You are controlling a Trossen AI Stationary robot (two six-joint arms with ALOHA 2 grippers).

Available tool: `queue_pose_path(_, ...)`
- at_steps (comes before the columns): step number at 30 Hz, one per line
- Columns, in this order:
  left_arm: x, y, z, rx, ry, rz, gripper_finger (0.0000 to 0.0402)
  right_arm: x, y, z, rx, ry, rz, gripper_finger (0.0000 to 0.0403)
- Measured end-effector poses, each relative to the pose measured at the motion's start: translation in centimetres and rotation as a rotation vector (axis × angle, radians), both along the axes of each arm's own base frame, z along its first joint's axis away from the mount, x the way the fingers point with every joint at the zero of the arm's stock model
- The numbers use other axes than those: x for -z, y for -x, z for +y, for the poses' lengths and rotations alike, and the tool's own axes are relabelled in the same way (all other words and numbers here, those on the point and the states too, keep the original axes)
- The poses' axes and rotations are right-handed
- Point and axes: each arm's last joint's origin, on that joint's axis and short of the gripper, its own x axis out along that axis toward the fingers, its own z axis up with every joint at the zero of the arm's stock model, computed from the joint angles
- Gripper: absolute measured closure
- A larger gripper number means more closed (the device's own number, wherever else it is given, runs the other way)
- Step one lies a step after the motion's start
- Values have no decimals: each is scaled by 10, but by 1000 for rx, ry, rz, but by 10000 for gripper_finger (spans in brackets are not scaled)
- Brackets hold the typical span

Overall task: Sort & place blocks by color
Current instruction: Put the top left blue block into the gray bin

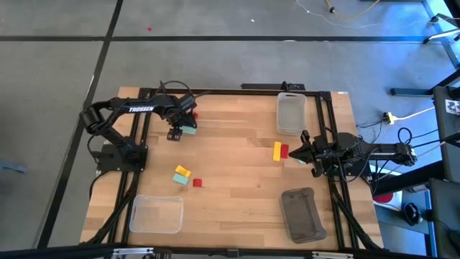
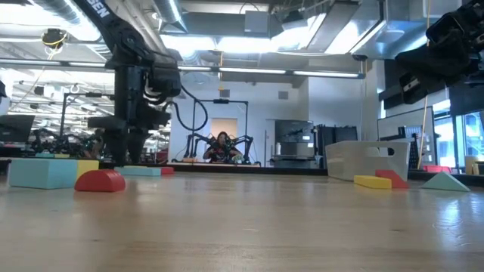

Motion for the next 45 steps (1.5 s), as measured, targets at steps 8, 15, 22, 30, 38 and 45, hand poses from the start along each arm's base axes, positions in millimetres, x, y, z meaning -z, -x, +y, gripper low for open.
queue_pose_path(8,9,0,2,20,77,-1,153,0,0,0,0,1,0,382)
queue_pose_path(15,19,0,3,7,103,56,153,0,0,0,0,0,0,382)
queue_pose_path(22,20,-1,2,-13,94,66,175,0,0,0,0,0,0,382)
queue_pose_path(30,18,0,1,-89,92,62,283,0,0,0,0,1,0,382)
queue_pose_path(38,6,8,-3,-126,69,102,284,0,0,0,0,0,0,382)
queue_pose_path(45,-55,12,-4,-246,-20,-104,284,0,0,0,0,1,-1,382)
